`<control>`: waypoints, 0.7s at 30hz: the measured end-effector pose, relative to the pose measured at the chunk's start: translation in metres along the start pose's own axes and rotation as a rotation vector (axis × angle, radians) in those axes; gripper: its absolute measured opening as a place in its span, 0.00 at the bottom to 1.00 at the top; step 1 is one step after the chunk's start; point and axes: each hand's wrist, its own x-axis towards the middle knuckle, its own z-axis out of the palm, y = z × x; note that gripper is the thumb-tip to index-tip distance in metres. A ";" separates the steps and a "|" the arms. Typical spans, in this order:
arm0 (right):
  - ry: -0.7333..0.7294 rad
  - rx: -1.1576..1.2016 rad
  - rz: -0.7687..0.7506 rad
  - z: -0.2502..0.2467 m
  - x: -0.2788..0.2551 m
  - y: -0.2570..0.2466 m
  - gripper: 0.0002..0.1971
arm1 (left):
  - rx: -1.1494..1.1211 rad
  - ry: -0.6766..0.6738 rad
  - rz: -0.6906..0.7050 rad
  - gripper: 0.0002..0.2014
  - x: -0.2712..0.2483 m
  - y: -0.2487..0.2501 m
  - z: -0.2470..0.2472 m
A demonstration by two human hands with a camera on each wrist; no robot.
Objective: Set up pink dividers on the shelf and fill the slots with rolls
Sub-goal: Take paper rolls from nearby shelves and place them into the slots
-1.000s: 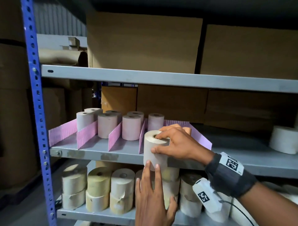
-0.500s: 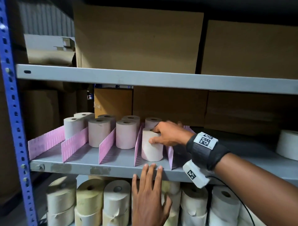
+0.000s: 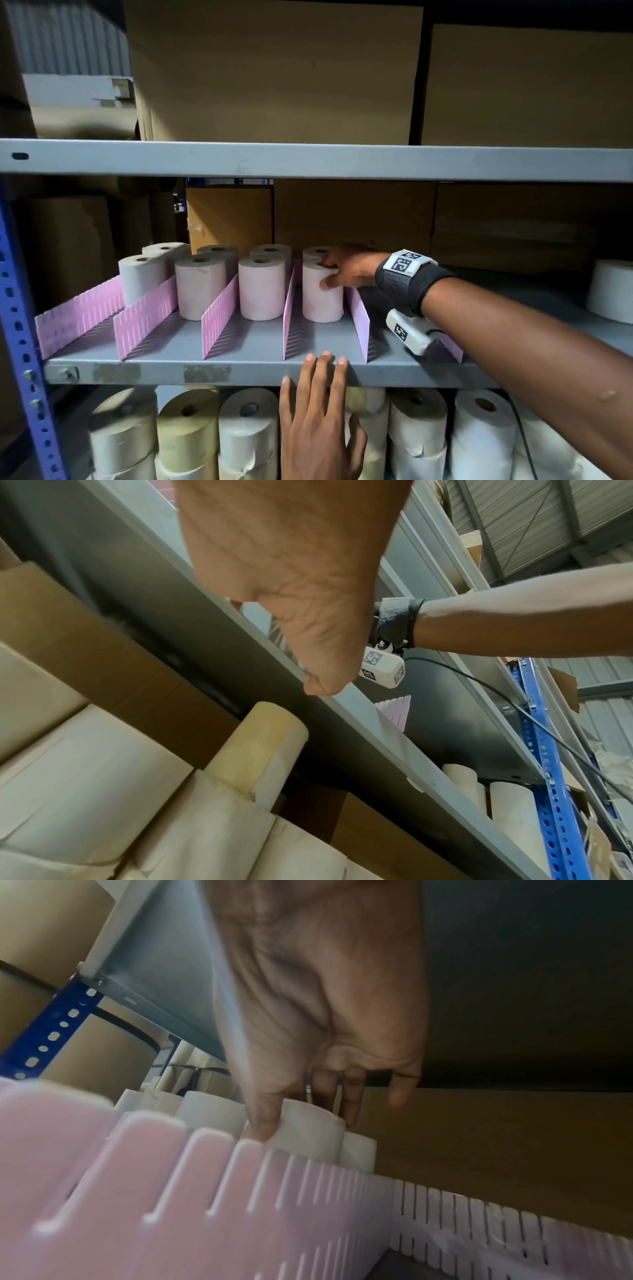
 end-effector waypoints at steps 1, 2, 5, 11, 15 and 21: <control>-0.003 -0.016 0.005 -0.001 0.000 0.000 0.29 | 0.003 -0.004 -0.003 0.42 0.000 0.000 -0.001; -0.009 -0.035 0.010 -0.001 0.000 -0.001 0.29 | 0.008 -0.016 -0.006 0.42 0.000 0.000 -0.002; -0.013 -0.068 0.016 0.001 0.001 -0.001 0.29 | 0.022 -0.077 -0.001 0.42 -0.001 0.003 -0.008; 0.020 -0.176 0.031 0.008 -0.003 -0.005 0.29 | 0.042 -0.184 0.033 0.49 -0.005 0.008 -0.037; 0.008 -0.236 0.009 0.003 -0.021 -0.010 0.33 | 0.016 -0.197 0.142 0.44 -0.013 -0.010 -0.046; 0.192 -0.240 -0.135 0.005 -0.086 -0.028 0.34 | -0.265 -0.123 0.101 0.39 -0.050 -0.031 -0.070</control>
